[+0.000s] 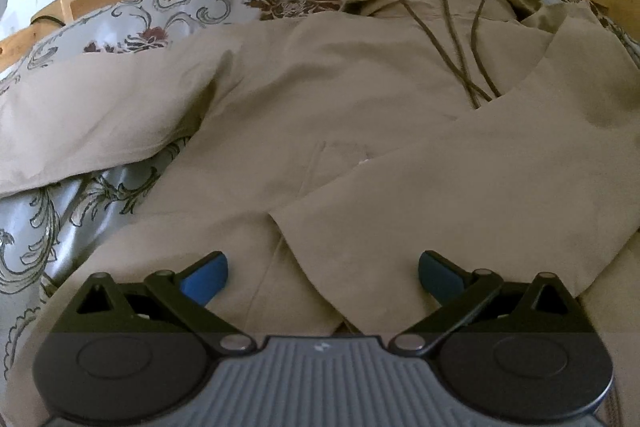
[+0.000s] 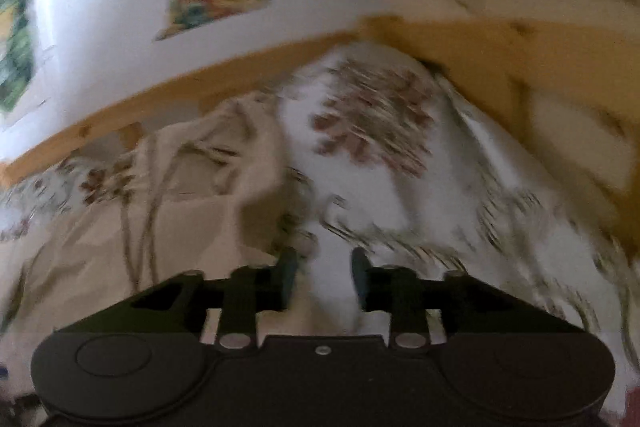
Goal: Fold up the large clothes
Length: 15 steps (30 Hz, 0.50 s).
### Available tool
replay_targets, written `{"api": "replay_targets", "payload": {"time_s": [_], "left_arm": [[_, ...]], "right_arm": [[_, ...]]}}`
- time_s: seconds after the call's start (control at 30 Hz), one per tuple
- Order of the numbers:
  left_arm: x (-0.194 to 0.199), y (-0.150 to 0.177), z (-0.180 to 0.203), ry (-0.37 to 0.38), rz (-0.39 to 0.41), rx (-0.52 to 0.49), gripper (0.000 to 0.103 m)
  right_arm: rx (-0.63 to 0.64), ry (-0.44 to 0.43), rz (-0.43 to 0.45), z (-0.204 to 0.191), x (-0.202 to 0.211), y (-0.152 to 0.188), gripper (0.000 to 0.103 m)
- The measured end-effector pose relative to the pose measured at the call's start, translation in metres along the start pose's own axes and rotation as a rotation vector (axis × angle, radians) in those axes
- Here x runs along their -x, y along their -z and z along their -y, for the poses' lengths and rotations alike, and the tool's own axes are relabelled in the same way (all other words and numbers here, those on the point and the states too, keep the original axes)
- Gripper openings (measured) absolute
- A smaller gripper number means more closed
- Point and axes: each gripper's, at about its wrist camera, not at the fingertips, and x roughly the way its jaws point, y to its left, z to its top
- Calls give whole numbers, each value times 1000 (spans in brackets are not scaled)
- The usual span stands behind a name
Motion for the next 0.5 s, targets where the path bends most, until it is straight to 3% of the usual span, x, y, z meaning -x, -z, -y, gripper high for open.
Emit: {"api": "replay_targets", "payload": {"time_s": [0.1,0.13,0.17,0.23,0.3,0.33,0.4,0.5], "left_arm": [[0,0,0,-2,6,-5,102],[0,0,1,-2,8,-5,102],[0,1,1,-1,9,-5,102],[0,1,0,6,11,-1,102],[2,1,0,33,19,7,102],[2,1,0,36,24,7,102],[0,2,3,33,18,-11,102],[-2,2,5,29,19,-24,102]], "right_arm": [[165,-43,-2,-28,-7,2,65],[227,-35,-16,-38,-14,4,64],[291,-13,-30,-47,-21,9,62],[314,64,-34,-52,-33,11,11],[209,109,-29,-39,-41,7,11],[190,141,-18,-34,-42,6,5],[193,216,-13,-25,-48,8,5],[125,214,-39,-9,-55,16,10]]}}
